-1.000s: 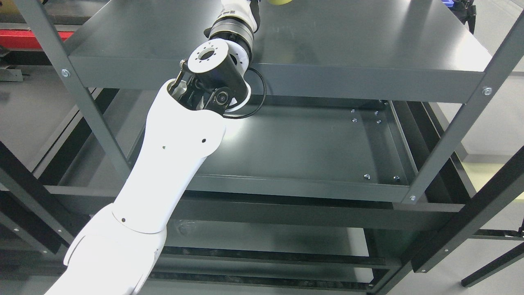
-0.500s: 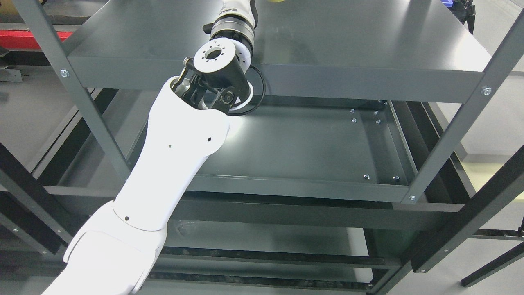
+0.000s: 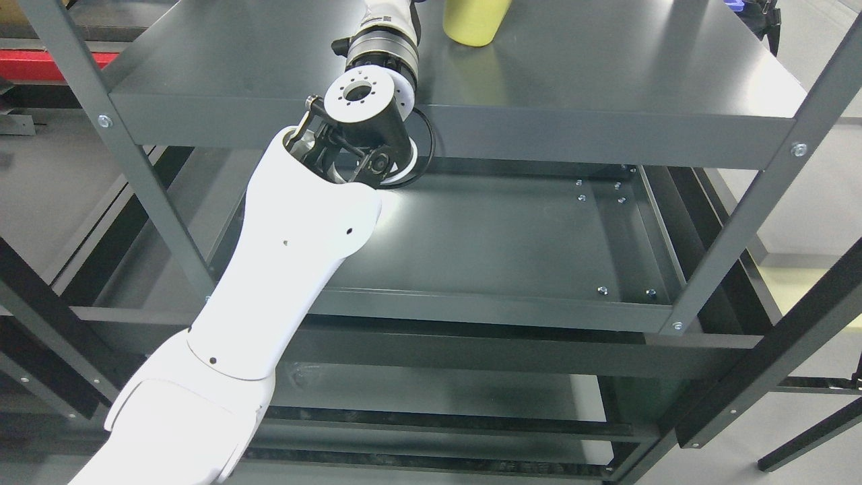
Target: Place yellow IKEA cup on middle right shelf
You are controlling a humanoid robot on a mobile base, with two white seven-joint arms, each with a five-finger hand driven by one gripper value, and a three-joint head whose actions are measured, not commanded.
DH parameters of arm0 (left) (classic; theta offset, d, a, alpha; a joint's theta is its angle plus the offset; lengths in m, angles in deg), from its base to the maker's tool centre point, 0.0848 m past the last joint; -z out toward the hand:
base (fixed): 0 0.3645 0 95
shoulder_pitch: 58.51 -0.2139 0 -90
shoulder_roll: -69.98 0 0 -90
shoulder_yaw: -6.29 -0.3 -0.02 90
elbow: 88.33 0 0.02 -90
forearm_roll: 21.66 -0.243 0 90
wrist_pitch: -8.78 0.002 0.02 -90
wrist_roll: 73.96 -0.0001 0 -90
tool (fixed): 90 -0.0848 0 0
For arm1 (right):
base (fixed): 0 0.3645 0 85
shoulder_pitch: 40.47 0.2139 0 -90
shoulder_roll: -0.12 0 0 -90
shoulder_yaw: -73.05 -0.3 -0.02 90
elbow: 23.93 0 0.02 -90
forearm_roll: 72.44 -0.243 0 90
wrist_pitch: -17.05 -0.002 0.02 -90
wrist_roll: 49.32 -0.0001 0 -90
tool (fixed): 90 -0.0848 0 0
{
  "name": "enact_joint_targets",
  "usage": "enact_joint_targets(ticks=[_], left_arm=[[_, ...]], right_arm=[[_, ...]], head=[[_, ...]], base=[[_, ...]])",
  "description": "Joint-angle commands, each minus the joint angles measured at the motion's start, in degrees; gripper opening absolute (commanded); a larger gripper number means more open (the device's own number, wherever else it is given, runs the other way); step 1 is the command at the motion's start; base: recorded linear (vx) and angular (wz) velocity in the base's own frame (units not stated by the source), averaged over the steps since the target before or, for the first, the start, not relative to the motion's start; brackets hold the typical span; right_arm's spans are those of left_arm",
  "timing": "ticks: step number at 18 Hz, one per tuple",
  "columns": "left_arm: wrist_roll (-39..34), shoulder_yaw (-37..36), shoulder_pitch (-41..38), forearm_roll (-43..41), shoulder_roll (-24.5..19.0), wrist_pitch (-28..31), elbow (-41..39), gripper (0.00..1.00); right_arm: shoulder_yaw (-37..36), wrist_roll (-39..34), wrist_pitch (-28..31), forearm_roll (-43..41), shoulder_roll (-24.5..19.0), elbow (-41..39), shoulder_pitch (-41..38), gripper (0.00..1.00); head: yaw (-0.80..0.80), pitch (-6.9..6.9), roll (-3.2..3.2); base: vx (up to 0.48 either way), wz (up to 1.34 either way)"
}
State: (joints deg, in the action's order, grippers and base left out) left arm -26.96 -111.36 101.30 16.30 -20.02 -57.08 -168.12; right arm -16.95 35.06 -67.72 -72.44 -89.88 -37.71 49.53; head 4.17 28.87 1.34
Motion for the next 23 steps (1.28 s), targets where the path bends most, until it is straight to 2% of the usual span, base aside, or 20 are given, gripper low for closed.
enact_joint_targets(ticks=[1,8,15,23], left_arm=[[-0.06,-0.48,-0.12,-2.37,-1.0,-0.06,-1.15,0.96],[-0.15,-0.13,-0.38,-2.72,-1.0,-0.06,-5.9,0.97],[-0.15,4.52,-2.31,-2.81,-1.0,0.12,-9.06,0.97],[-0.15,5.67,-4.42,-2.72,-1.0,0.12,-12.14,0.97]], right_arm=[[0.97,12.3,0.04,-1.41,1.0,-0.01,-0.62,0.99],[0.97,12.3,0.04,-1.41,1.0,-0.01,-0.62,0.99],[0.97,12.3,0.04,-1.41,1.0,-0.01,-0.62,0.99],[0.97,12.3,0.04,-1.41,1.0,-0.01,-0.62,0.99]], head=[[0.0,0.0,0.0],[0.0,0.0,0.0],[0.0,0.0,0.0],[0.0,0.0,0.0]], base=[[0.0,0.0],[0.0,0.0],[-0.028,0.02],[-0.069,0.13]])
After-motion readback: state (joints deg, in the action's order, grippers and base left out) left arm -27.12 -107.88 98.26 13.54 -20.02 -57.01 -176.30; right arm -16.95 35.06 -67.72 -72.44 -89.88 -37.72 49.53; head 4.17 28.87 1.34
